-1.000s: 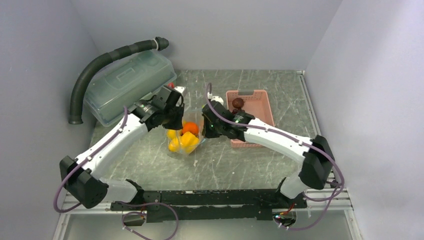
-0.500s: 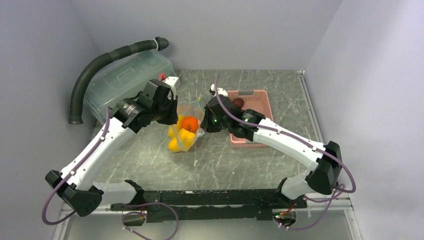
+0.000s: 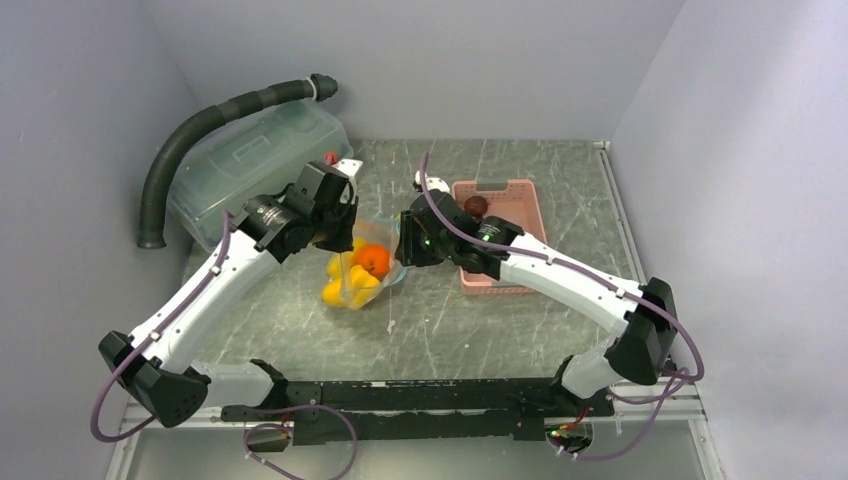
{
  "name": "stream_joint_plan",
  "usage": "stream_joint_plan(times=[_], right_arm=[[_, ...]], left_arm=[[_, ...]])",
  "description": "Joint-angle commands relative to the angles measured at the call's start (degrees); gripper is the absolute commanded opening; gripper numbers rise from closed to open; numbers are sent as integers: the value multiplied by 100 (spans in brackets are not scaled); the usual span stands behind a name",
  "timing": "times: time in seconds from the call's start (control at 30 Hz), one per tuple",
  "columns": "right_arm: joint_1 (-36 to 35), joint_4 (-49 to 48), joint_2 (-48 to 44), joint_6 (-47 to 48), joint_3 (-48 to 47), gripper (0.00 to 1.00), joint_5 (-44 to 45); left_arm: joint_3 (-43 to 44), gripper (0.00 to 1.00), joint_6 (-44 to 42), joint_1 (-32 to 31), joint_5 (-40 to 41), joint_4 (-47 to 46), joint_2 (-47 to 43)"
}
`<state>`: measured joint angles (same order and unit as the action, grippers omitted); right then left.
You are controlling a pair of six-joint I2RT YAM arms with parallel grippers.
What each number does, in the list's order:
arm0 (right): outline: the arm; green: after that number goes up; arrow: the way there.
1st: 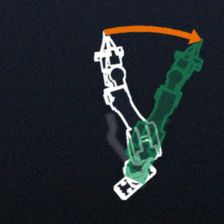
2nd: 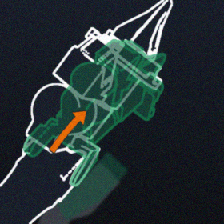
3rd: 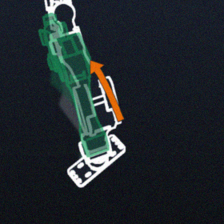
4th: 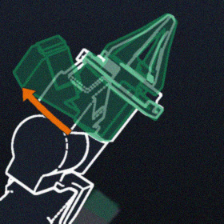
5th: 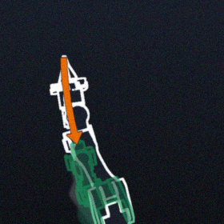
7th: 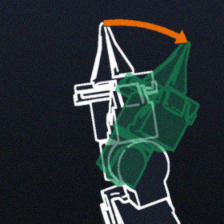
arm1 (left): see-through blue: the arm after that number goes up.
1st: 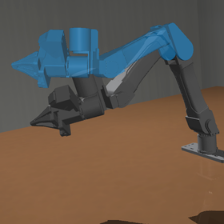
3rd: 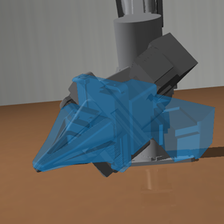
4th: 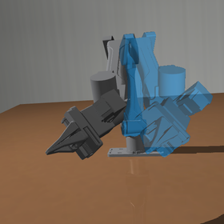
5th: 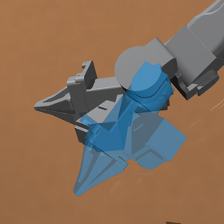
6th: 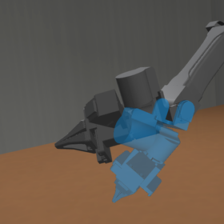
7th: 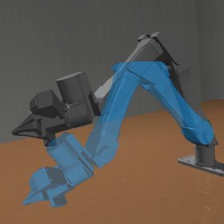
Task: Place the food in the zip-top bag and seal the zipper
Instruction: Adjust the zipper food storage bag at the center of the board, then pick up the fake fruit from the bin.
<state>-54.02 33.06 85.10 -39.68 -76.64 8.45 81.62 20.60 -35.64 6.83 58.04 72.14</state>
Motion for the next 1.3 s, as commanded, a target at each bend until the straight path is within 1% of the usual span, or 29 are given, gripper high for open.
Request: stream_joint_plan(times=[0.0,0.03,0.07,0.37,0.53,0.67,0.8,0.93,1.03,1.27], right_arm=[[23,86,-205,221,-430,44,30],[23,111,-281,250,-457,50,57],[23,147,-355,274,-477,51,125],[47,817,-1026,700,-793,55,1242],[309,1144,-1291,970,-771,58,1657],[884,1160,-1424,1277,-502,60,1578],[1526,1052,-1488,1553,-180,61,1188],[2038,989,-1344,1755,34,64,870],[2274,854,-1196,1882,199,71,820],[2714,402,-841,2155,586,75,441]], left_arm=[[-48,3,-188,22,123,-237,80],[-50,3,-219,22,170,-225,88],[-50,4,-249,28,212,-219,96],[-24,4,-448,83,231,-244,137],[-66,3,-517,98,209,-321,156],[-273,4,-547,111,169,-538,92],[-660,4,-582,141,-2,-937,-65],[-855,1,-618,228,-78,-1080,-135],[-1005,0,-625,297,-125,-1192,-236],[-1352,0,-644,441,-159,-1452,-537]])
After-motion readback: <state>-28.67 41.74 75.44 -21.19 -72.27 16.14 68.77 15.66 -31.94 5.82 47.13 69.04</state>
